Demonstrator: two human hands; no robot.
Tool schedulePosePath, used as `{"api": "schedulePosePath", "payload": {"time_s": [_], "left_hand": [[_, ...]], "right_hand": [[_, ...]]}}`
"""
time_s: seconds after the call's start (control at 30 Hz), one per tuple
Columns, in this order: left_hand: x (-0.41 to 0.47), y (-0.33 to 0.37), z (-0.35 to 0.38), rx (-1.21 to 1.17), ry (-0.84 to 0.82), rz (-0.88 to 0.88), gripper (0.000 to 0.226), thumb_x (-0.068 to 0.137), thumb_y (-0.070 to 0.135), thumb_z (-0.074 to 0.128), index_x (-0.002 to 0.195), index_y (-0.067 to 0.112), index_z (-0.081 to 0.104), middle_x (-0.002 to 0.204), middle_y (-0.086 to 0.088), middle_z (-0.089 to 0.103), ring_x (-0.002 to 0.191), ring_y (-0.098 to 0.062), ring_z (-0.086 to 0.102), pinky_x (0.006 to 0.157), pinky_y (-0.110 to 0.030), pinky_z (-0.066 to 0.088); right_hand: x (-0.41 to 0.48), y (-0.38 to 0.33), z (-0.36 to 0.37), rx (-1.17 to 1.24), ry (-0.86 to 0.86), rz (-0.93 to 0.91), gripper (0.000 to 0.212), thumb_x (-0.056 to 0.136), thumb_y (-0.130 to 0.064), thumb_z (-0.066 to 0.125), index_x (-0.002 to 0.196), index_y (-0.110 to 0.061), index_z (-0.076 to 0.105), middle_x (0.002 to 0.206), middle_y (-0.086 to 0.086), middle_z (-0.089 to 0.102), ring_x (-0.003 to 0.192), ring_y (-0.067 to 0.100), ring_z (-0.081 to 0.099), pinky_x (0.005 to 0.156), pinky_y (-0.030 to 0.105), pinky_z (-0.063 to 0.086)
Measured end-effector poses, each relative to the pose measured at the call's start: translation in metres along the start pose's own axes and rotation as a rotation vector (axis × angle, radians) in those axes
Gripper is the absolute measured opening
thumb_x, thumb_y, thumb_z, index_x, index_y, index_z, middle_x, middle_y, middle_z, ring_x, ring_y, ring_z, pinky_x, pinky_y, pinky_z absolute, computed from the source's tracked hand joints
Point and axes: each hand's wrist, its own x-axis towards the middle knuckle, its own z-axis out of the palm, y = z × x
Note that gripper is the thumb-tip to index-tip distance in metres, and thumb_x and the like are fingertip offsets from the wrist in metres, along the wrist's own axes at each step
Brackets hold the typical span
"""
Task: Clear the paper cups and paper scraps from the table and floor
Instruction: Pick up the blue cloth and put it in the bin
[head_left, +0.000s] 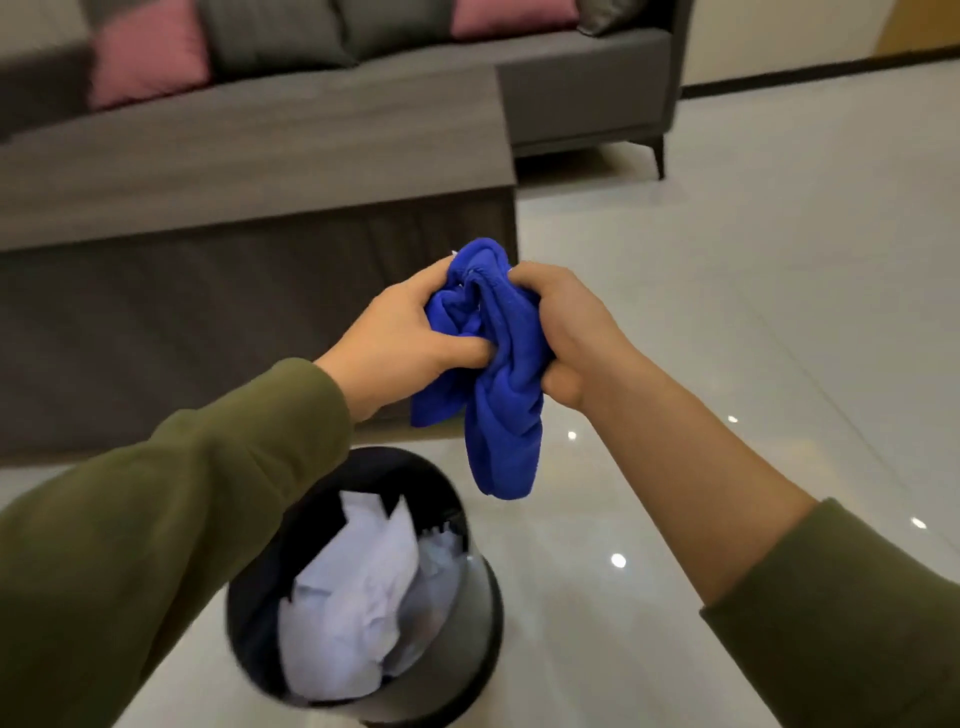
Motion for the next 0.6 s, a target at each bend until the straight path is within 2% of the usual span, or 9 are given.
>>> {"api": "schedulePosePath", "payload": {"time_s": [0.1,0.2,0.3,0.4,0.47,0.5,0.57,0.6], "left_hand": [[-0.035,-0.005,-0.04,0.0,0.083,-0.071,0.06,0.07,0.01,0.074,0.119,0.04,0.056,0.097,0.008,0.071,0.091,-0.011,0.068,0.08,-0.025,0.054],[-0.068,-0.024,-0.057,-0.009,0.158,-0.134,0.059,0.071,0.004,0.074,0.114,0.04,0.058,0.095,0.007,0.071,0.088,-0.01,0.069,0.073,-0.021,0.055],[-0.094,-0.054,-0.052,-0.012,0.222,-0.21,0.062,0.067,-0.004,0.075,0.113,0.034,0.059,0.091,0.009,0.072,0.083,-0.004,0.068,0.068,-0.013,0.052],[-0.114,-0.092,-0.032,0.026,0.159,-0.339,0.065,0.066,-0.01,0.073,0.11,0.034,0.057,0.091,0.014,0.072,0.086,-0.003,0.067,0.07,-0.014,0.053],[-0.123,-0.113,-0.017,0.14,0.05,-0.435,0.062,0.07,-0.007,0.069,0.115,0.033,0.055,0.105,0.011,0.069,0.1,-0.01,0.064,0.086,-0.025,0.053],[-0.123,-0.118,-0.012,0.245,-0.011,-0.475,0.061,0.072,-0.002,0.067,0.122,0.029,0.054,0.116,0.007,0.064,0.108,-0.014,0.06,0.094,-0.028,0.048],[-0.11,-0.12,-0.006,0.556,-0.033,-0.459,0.061,0.074,0.008,0.065,0.132,0.021,0.051,0.132,-0.001,0.054,0.12,-0.019,0.051,0.101,-0.025,0.038],[-0.098,-0.115,-0.003,0.652,0.009,-0.403,0.059,0.075,0.01,0.064,0.132,0.019,0.051,0.133,-0.004,0.053,0.121,-0.02,0.05,0.1,-0.024,0.036]], "right_hand": [[0.001,0.013,0.049,-0.017,-0.06,0.054,0.027,0.078,-0.022,0.054,0.093,-0.005,0.067,0.093,0.018,0.068,0.085,0.03,0.065,0.086,0.046,0.052],[-0.001,0.044,0.078,-0.015,-0.093,0.134,0.036,0.075,-0.024,0.057,0.102,-0.002,0.067,0.101,0.021,0.069,0.092,0.033,0.066,0.09,0.05,0.052],[-0.005,0.086,0.082,-0.075,-0.086,0.217,0.031,0.079,-0.023,0.056,0.1,-0.004,0.068,0.101,0.021,0.07,0.096,0.034,0.067,0.089,0.05,0.053],[-0.014,0.126,0.066,-0.237,-0.11,0.262,0.024,0.082,-0.013,0.051,0.098,-0.007,0.068,0.103,0.021,0.069,0.091,0.03,0.066,0.084,0.044,0.054],[-0.019,0.144,0.051,-0.405,-0.133,0.271,0.023,0.082,-0.007,0.054,0.102,-0.009,0.066,0.107,0.019,0.067,0.093,0.028,0.064,0.085,0.04,0.053],[-0.02,0.147,0.044,-0.475,-0.127,0.278,0.028,0.082,-0.006,0.056,0.109,-0.01,0.064,0.107,0.016,0.067,0.094,0.025,0.062,0.083,0.035,0.052],[-0.017,0.141,0.03,-0.506,-0.134,0.293,0.031,0.085,-0.007,0.059,0.115,-0.012,0.06,0.103,0.011,0.065,0.094,0.019,0.062,0.081,0.028,0.051],[-0.015,0.131,0.022,-0.477,-0.144,0.291,0.026,0.086,-0.008,0.058,0.111,-0.014,0.06,0.103,0.012,0.065,0.097,0.021,0.063,0.084,0.031,0.052]]}}
